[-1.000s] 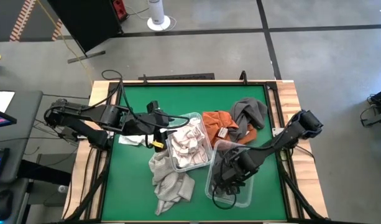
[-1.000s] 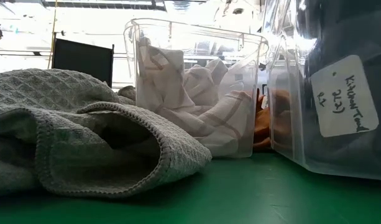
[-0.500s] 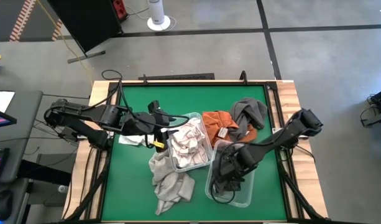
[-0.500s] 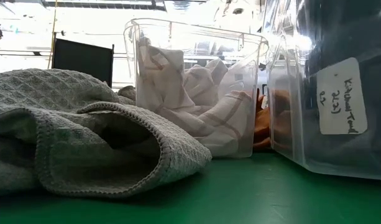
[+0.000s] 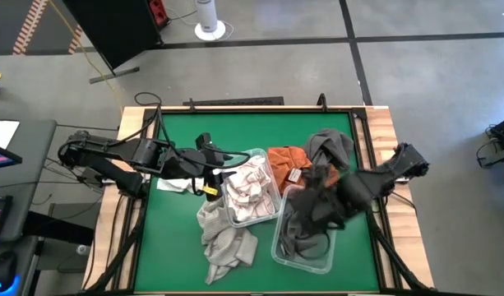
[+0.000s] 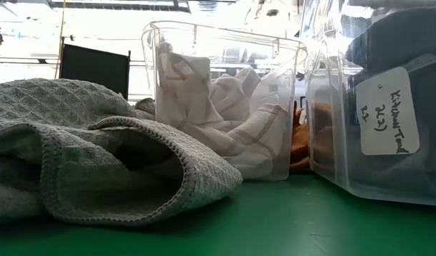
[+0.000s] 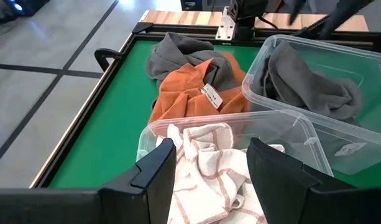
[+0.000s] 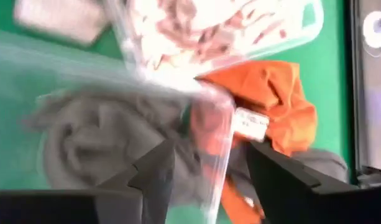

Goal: Sort microfiber towel by color & place in baskets
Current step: Put the orange microfiber towel into the right transparent bin

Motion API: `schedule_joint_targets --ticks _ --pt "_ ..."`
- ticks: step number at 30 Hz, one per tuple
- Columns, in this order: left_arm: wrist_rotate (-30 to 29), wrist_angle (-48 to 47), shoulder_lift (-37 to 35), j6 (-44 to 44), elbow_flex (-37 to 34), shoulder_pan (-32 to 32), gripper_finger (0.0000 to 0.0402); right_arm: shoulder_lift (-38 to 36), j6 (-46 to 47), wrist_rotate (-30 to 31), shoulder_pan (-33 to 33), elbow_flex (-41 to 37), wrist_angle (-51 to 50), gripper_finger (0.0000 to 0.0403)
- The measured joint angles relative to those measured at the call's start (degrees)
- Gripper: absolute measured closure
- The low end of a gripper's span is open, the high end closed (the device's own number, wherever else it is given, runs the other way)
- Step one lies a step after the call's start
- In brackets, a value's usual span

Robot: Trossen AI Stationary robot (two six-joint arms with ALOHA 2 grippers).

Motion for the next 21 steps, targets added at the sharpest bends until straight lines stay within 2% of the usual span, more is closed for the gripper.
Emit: schedule_joint_targets --ticks 2,6,9,15,21 --pt "0.0 -0.01 0.0 0.34 0.0 0.0 0.0214 -1.76 -3.26 -1.9 -3.57 -1.9 1.75 0.0182" --pt "0.0 -0.66 0.0 0.36 0.0 0.0 0.0214 -5.13 -9.44 -1.97 -12.7 -6.48 0.53 0.019" --pt "0.0 -1.63 0.0 0.36 -0.02 -0.11 0.0214 -8.22 -14.35 -3.01 -19.4 -12.19 5.92 0.0189" --pt "0.0 -2.16 0.0 0.38 -0.02 -0.13 0.0214 -12.98 -18.53 -12.87 -32.46 -23.94 16.53 0.0181" --pt "0.0 -2.17 0.0 0.32 -0.02 -0.13 0.0214 -12.52 -21.45 -16.54 -43.28 -31.69 22.86 0.0177"
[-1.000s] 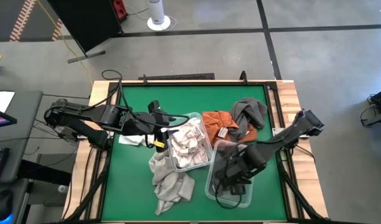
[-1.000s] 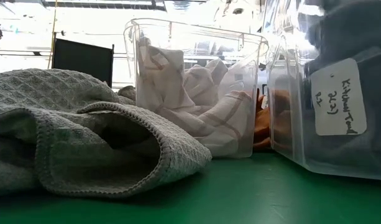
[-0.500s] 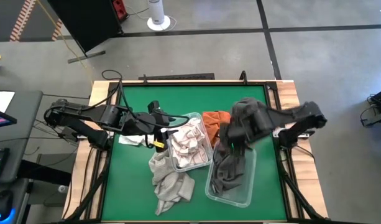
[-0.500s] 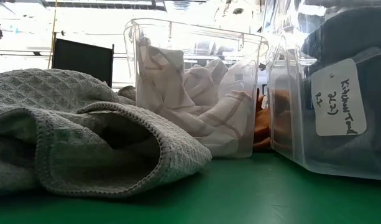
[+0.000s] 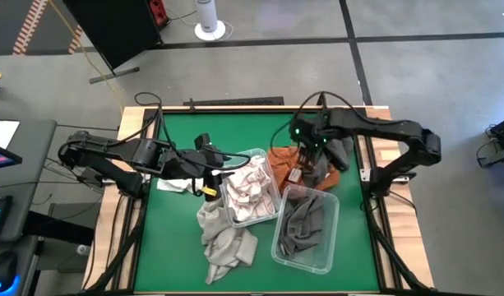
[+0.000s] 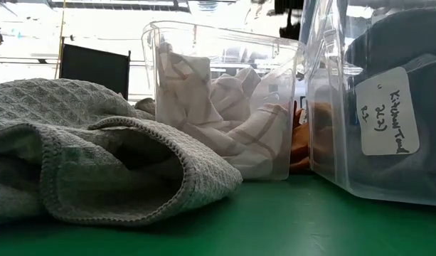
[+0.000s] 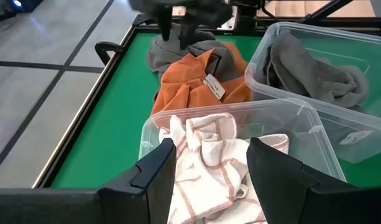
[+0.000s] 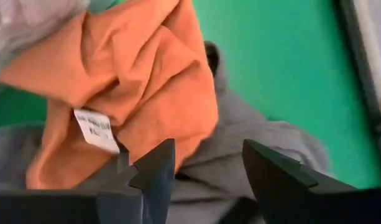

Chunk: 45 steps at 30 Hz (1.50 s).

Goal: Sort microfiber towel by color & place in baskets
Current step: Put the orange microfiber towel into the right transparent bin

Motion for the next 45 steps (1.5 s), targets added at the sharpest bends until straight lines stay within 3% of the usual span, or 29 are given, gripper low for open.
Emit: schedule_joint_targets --ticks 5,9,13,18,23,31,38,45 --pt "0.0 -1.55 0.0 -1.58 0.0 0.0 0.0214 2.72 -0.06 -10.28 -5.0 -3.82 2.71 0.0187" --pt "0.0 -2.97 0.0 -3.07 0.0 0.0 0.0214 5.62 -1.08 -12.8 -5.15 -4.61 2.56 0.0215" --pt "0.0 -3.14 0.0 -3.98 0.0 0.0 0.0214 8.01 -3.93 -12.99 -3.3 -4.61 2.85 0.0276" --pt "0.0 -3.52 0.0 -4.94 -0.02 0.0 0.0214 8.77 -7.89 -13.01 -1.08 -4.61 2.77 0.0382" --pt "0.0 -4.05 0.0 -5.51 -0.02 0.0 0.0214 5.14 -7.94 -12.21 0.12 -1.44 -1.8 0.0382" --pt "-0.02 -3.84 0.0 -5.47 -0.02 -0.02 0.0214 -8.17 -5.2 -11.44 5.71 5.89 -1.38 0.0386" --pt "-0.02 -3.53 0.0 -3.94 -0.02 -0.02 0.0214 -19.84 -4.45 -11.21 16.88 11.38 9.53 0.0386" --pt "-0.04 -3.08 0.0 -3.77 -0.02 -0.02 0.0214 -24.12 -9.94 -10.97 27.35 19.7 20.09 0.0386"
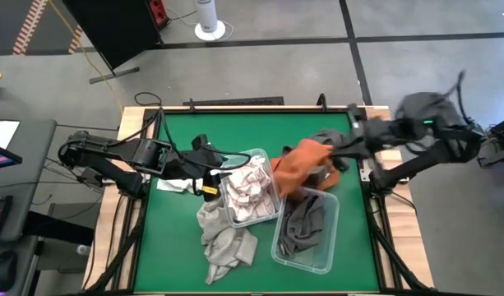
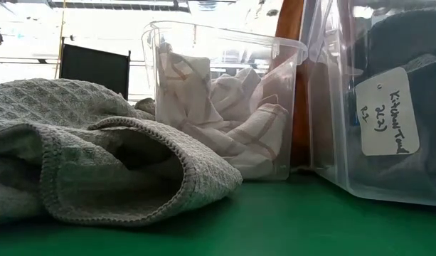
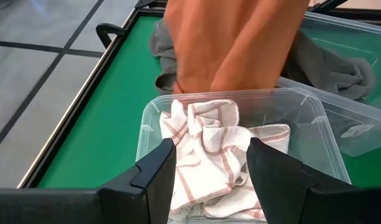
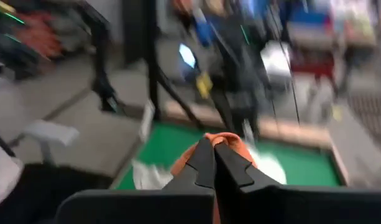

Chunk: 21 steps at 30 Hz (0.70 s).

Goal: Sort microfiber towel by color & place in baskets
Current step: Put the orange microfiber towel into the right transparent bin

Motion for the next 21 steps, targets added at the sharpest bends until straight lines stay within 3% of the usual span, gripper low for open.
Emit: schedule_joint_targets --ticks 5,13,21 --pt "-0.11 4.6 0.0 3.43 -0.16 0.01 0.0214 -0.45 -1.71 -0.18 6.1 2.78 6.59 0.0381" --pt "-0.24 21.71 4.08 17.99 -3.55 1.08 0.0214 2.88 -3.46 0.42 15.36 2.81 10.51 0.0382" --pt "8.07 34.87 12.21 27.51 -4.04 2.43 0.0214 11.08 -0.55 11.13 21.42 2.75 10.87 0.038"
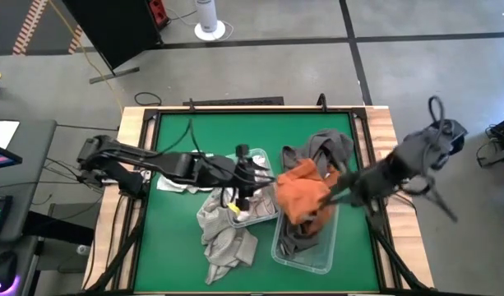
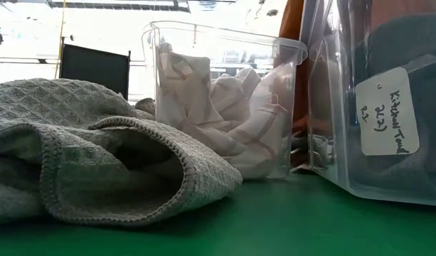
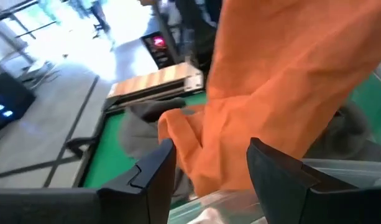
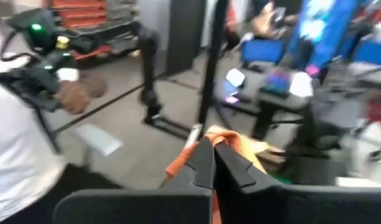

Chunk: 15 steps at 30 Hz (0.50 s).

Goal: Sort microfiber towel by color & place in baskets
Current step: Put the orange microfiber towel into the right transparent bin

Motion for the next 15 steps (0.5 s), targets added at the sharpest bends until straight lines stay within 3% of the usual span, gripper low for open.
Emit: schedule_joint_targets --ticks 4,8,12,15 --pt "0.46 -0.06 2.1 1.4 0.09 0.04 0.0214 2.89 7.9 1.35 2.25 0.0 -4.69 0.038" --pt "1.35 -1.75 2.52 0.67 0.09 0.08 0.0214 6.23 18.89 7.83 2.65 -0.02 -17.51 0.0374" --pt "2.49 -1.68 2.0 -0.33 0.15 0.08 0.0214 10.39 30.6 15.5 2.58 -1.0 -30.93 0.0347" --pt "2.86 -1.72 1.76 -0.44 0.15 -0.22 0.0214 13.54 36.15 18.01 2.01 -4.15 -36.34 0.0319"
